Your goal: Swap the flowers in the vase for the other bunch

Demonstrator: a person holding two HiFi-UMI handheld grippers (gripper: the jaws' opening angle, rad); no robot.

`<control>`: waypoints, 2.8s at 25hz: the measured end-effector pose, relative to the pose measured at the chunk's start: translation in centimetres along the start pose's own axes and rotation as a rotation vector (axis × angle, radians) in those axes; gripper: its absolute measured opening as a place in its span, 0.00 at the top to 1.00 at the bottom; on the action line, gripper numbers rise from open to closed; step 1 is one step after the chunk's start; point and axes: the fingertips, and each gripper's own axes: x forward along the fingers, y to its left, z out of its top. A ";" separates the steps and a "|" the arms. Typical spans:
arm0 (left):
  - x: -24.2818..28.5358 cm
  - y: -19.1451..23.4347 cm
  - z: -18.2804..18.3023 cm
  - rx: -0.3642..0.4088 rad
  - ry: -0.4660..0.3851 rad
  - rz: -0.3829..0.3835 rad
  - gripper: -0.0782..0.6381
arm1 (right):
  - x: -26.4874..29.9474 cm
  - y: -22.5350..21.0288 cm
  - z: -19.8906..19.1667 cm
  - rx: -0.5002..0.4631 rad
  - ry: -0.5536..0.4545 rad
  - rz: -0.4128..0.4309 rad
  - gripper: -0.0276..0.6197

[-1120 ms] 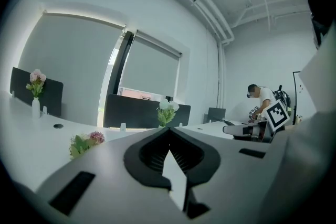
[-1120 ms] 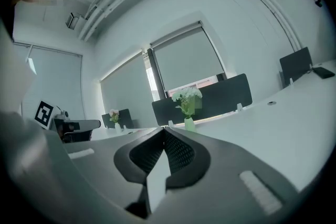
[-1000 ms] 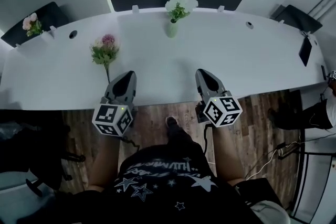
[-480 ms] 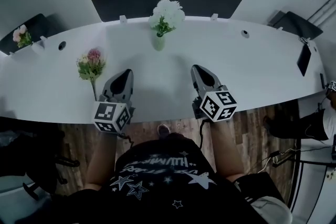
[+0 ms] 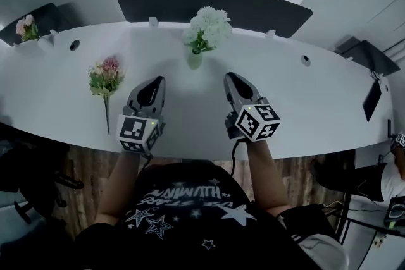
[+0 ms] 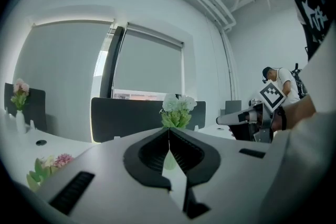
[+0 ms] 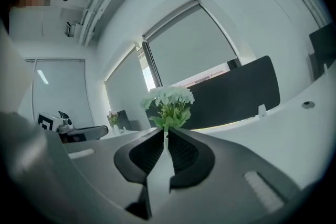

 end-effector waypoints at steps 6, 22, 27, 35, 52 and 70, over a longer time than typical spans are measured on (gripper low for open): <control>3.1 0.3 -2.3 -0.014 0.058 -0.030 0.88 | 2.8 -1.0 -0.7 0.042 0.034 0.060 0.95; 8.5 -1.1 -4.4 0.071 0.111 -0.204 0.70 | 8.9 -2.1 -3.5 0.099 0.152 0.133 0.74; 10.9 -0.7 -7.5 0.091 0.186 -0.253 0.51 | 10.8 -2.2 -4.2 0.126 0.177 0.163 0.66; 14.8 -1.0 -10.6 0.156 0.203 -0.297 0.48 | 13.1 -2.1 -4.0 0.101 0.215 0.214 0.64; 18.1 -1.6 -11.6 0.158 0.162 -0.256 0.54 | 15.3 -1.4 -4.5 0.011 0.232 0.277 0.63; 18.1 -1.7 -12.0 0.149 0.156 -0.263 0.54 | 15.8 0.2 -1.4 -0.059 0.112 0.308 0.71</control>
